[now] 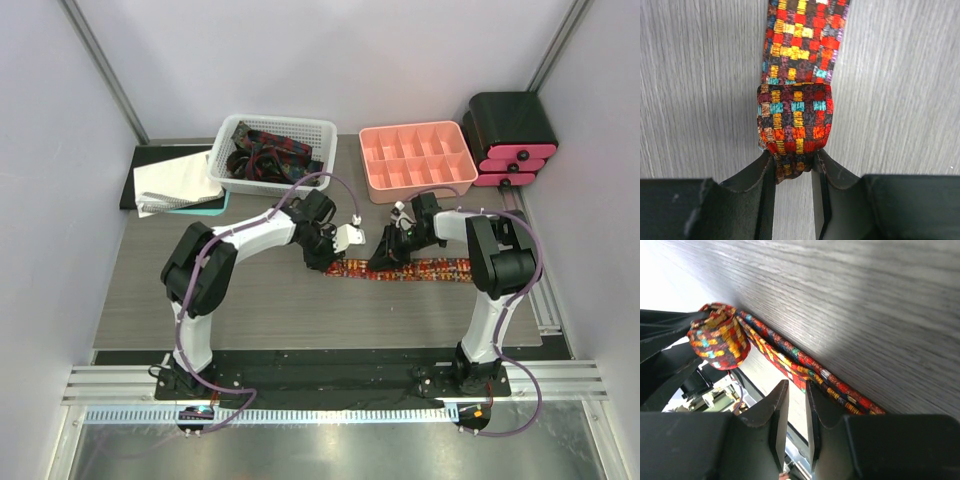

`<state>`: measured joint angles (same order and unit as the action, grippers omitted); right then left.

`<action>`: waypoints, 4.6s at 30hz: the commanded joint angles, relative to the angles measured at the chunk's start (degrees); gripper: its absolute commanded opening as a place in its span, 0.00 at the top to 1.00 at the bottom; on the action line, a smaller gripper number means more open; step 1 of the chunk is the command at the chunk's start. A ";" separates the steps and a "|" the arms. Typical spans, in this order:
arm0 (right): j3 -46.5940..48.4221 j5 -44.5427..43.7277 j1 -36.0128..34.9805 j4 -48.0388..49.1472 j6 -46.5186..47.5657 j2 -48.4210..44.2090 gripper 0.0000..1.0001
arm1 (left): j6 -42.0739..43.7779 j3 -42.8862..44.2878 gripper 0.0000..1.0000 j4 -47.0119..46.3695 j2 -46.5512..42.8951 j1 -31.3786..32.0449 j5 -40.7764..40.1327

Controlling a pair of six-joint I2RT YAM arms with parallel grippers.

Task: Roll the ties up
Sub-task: Roll the tie at the center of the board.

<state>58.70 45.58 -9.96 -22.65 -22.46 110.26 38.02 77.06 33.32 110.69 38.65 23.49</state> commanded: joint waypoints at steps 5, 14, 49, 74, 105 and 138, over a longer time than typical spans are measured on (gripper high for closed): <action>-5.00 -0.41 -1.46 10.43 -8.12 -7.51 0.71 | 2.50 4.86 0.85 7.37 5.06 1.25 -4.50; -5.70 1.44 -7.53 26.51 -22.89 -4.79 0.62 | 3.38 3.01 0.86 6.50 4.27 1.25 -3.97; -2.45 -10.51 -11.05 14.57 -12.61 6.64 0.99 | -4.18 -9.63 0.30 -14.85 -5.84 -6.75 16.49; -3.15 -4.80 -9.56 9.38 -3.82 11.03 0.99 | -24.75 -37.50 0.32 -76.90 -4.53 -3.77 18.26; -4.29 1.79 -9.55 15.70 -9.97 -5.67 0.52 | -10.16 -19.93 0.76 -26.47 -3.65 2.92 0.86; -2.18 -7.26 -8.06 7.19 -4.88 7.78 0.99 | -23.43 -32.06 0.19 -64.34 -6.73 -2.27 18.62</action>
<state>56.95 49.78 -17.37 -11.42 -31.81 113.38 16.40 45.74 -19.44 102.08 35.75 39.88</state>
